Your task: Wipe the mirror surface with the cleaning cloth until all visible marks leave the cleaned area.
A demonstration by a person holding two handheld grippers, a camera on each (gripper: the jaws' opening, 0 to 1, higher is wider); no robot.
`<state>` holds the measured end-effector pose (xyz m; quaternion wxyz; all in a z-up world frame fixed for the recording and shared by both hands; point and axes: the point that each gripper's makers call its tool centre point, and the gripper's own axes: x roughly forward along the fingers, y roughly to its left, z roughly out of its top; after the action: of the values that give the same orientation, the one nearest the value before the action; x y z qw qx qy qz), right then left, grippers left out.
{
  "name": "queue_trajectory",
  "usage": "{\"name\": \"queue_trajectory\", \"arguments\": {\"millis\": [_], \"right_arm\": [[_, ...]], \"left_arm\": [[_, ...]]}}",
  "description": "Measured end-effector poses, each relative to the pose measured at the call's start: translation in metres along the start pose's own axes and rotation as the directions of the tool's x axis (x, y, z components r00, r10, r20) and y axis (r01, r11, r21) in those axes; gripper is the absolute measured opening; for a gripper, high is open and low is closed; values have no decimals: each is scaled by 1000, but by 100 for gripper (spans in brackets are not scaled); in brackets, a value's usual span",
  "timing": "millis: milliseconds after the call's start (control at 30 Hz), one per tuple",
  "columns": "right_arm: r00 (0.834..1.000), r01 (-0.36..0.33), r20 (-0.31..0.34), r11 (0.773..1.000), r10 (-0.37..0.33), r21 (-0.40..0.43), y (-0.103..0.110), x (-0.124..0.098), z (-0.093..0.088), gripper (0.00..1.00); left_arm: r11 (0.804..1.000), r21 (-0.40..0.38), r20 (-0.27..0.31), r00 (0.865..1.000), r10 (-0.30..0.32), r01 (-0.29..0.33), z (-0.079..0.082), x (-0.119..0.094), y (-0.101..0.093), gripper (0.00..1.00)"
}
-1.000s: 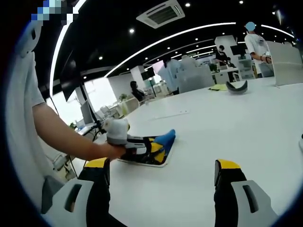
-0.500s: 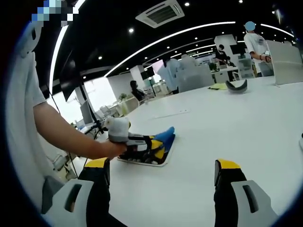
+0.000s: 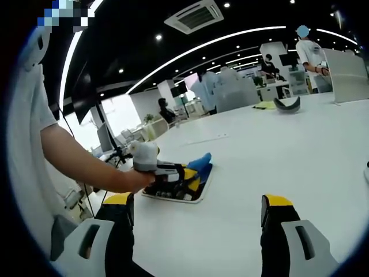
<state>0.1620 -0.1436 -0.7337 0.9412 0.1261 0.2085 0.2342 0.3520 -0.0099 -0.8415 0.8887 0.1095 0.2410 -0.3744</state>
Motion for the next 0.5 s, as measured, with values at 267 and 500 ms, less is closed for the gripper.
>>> {"name": "queue_trajectory", "arguments": {"millis": [267,500], "right_arm": [[1000,-1,8,1000,1,6,0,0,2,91],[1000,5,4,1000,-5,12,-2,0,1,91]], "left_arm": [[1000,4,-2,1000,11,-11,2,3,8,7],[1000,6,-5,1000,19,-19,3,5,16,7]]}}
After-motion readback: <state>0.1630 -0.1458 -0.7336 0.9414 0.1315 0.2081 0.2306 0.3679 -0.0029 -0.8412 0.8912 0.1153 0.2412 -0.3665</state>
